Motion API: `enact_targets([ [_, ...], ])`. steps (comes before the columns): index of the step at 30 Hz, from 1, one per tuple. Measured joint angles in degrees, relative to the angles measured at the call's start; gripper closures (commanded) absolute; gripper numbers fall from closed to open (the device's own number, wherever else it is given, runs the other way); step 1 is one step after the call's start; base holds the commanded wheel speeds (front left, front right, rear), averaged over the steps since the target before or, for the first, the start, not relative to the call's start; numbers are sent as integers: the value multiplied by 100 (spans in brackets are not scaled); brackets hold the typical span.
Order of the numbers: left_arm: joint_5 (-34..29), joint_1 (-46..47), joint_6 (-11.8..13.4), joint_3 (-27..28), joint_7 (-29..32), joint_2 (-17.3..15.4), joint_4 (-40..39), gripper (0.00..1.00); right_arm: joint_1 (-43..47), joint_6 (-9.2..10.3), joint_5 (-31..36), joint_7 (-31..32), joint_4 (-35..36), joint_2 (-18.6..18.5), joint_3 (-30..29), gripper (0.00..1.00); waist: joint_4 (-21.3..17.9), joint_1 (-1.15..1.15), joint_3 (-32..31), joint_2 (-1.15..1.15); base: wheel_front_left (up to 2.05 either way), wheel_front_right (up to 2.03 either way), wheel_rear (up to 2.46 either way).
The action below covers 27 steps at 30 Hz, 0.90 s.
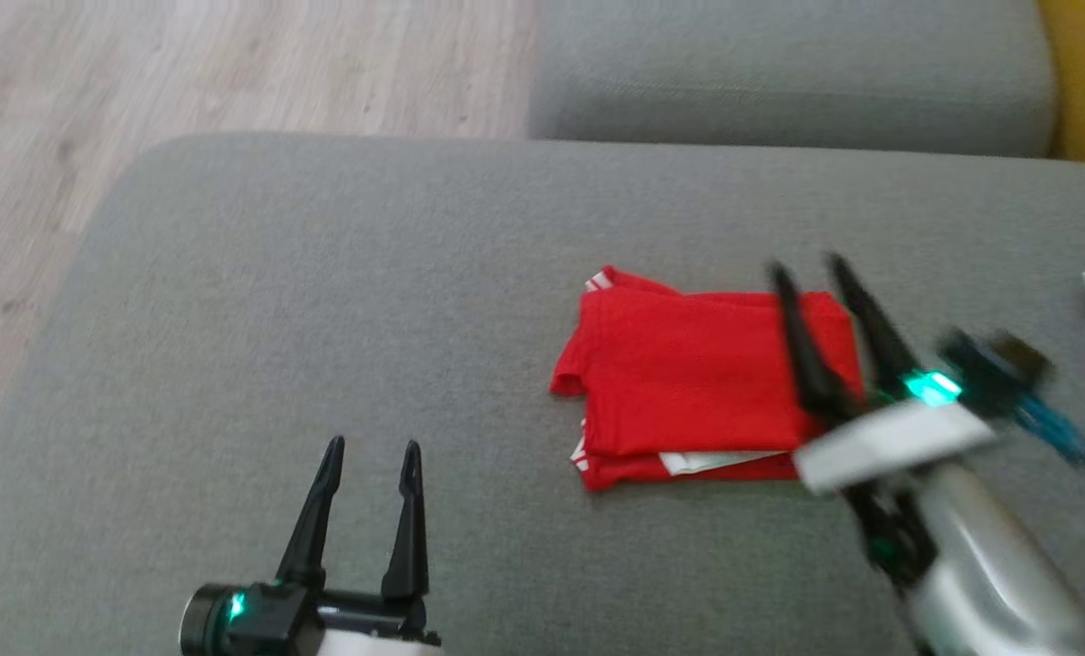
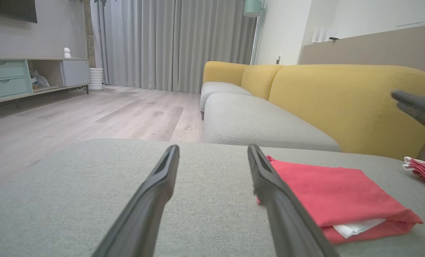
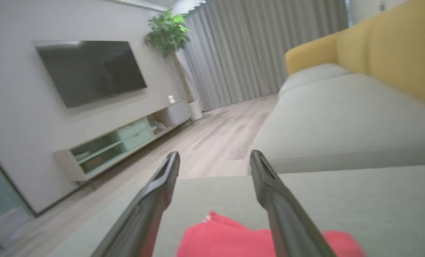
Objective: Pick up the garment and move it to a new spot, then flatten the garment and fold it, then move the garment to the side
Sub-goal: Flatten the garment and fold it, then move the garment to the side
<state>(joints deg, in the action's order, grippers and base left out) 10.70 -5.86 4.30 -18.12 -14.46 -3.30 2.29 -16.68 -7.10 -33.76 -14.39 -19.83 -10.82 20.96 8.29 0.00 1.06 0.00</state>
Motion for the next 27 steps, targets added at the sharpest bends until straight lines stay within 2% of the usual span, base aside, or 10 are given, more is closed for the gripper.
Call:
enact_targets([
  [3, -9, -125, 24, 69, 0, 1, 0, 0, 905, 0, 672, 0, 516, -181, -460, 0, -141, -1, -110, 0, 0, 0, 0],
  [6, -60, -229, 22, 132, 0, 1, -8, 0, 1686, 0, 946, 0, 781, -53, -924, 0, -284, 0, -207, 0, 0, 0, 0],
  [9, -187, -332, -35, 159, 0, 1, -15, 0, 2153, 0, 1524, 0, 949, 3, -1095, 0, -378, -1, -326, 0, 0, 0, 0],
  [13, -229, -633, -76, 257, 1, 1, -1, 0, 2489, 0, 2007, 0, 1114, 279, -1259, 0, -456, -1, -491, 0, 0, 0, 0],
  [17, -269, -944, -77, 350, 1, -2, 68, 0, 2756, 0, 2199, 0, 1121, 404, -1315, 0, -501, -1, -621, 0, 0, 0, 0],
  [27, -270, -989, -69, 361, 1, -2, 90, 0, 2889, 0, 2329, 0, 1098, 491, -1400, 0, -439, 0, -721, 0, 0, 0, 0],
])
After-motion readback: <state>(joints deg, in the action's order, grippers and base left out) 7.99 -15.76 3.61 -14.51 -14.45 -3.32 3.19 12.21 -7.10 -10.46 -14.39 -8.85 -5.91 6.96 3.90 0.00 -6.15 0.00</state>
